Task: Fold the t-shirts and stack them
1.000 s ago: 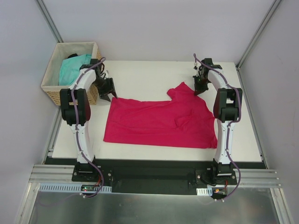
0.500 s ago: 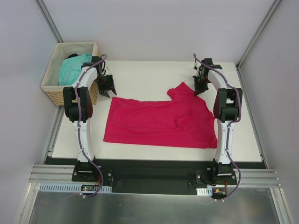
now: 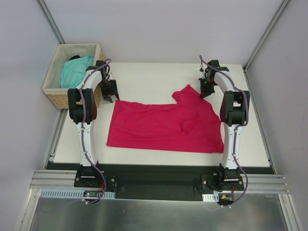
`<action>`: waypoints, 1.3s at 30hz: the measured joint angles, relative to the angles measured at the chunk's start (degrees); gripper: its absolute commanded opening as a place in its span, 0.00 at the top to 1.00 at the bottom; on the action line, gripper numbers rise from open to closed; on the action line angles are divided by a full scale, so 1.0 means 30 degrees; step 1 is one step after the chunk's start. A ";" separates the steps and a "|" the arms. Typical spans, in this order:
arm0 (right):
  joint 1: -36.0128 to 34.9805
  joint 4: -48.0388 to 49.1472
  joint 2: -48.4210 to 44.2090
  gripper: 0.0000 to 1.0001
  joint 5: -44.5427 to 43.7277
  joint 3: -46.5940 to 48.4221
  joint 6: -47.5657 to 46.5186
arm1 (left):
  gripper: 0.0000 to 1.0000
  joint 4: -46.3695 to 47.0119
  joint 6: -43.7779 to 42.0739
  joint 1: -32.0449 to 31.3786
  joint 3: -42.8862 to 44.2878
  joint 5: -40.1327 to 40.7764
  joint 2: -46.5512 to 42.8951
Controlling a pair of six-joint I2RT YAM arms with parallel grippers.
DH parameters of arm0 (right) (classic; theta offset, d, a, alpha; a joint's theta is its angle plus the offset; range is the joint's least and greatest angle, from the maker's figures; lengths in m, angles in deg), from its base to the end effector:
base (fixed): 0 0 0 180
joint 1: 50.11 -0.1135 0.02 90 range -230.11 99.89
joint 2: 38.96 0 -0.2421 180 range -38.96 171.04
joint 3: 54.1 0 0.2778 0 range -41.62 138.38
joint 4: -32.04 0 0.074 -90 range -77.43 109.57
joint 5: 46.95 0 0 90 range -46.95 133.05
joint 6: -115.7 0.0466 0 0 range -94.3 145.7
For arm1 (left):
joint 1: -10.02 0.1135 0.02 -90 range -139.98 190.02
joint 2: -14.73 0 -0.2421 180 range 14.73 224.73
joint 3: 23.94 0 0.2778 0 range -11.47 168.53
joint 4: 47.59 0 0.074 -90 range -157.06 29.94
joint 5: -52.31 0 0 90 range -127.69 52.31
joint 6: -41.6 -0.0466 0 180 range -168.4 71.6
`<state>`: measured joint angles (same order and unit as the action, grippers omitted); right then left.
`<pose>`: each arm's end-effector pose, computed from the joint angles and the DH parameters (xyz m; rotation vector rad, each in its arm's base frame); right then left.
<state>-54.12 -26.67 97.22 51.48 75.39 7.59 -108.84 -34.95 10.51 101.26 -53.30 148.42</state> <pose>0.5188 0.0432 0.1396 -0.5596 2.6370 0.1250 0.5032 -0.0082 0.1360 -0.2707 2.7771 -0.4362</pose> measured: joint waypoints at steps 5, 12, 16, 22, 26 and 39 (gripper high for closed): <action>0.0000 -0.0029 0.0000 0.99 0.0007 0.0000 0.0000 | 0.59 -0.0015 0.0000 0.0000 0.0168 -0.0051 0.0066; 0.0007 -0.0036 0.0000 0.99 0.0015 0.0000 0.0000 | 0.76 -0.0007 -0.0007 0.0000 0.0168 -0.0117 0.0066; 0.0007 -0.0095 0.0000 0.99 0.0007 0.0029 0.0000 | 0.70 -0.0007 -0.0022 0.0000 0.0168 -0.0182 0.0066; 0.0007 -0.0233 0.0000 0.99 0.0007 0.0029 0.0000 | 0.65 -0.0029 -0.0022 0.0000 0.0138 -0.0663 0.0066; 0.0007 -0.0233 0.0000 0.99 0.0015 0.0036 0.0000 | 0.65 -0.0066 -0.0015 0.0000 0.0124 -0.0845 0.0066; 0.0007 -0.0240 0.0000 0.99 0.0022 0.0036 0.0000 | 0.70 -0.0153 -0.0022 0.0000 -0.0262 -0.1231 0.0058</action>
<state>-54.10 -27.39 97.22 51.54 75.50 7.59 -109.29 -35.01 10.51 100.47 -57.00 148.59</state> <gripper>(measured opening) 0.013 0.316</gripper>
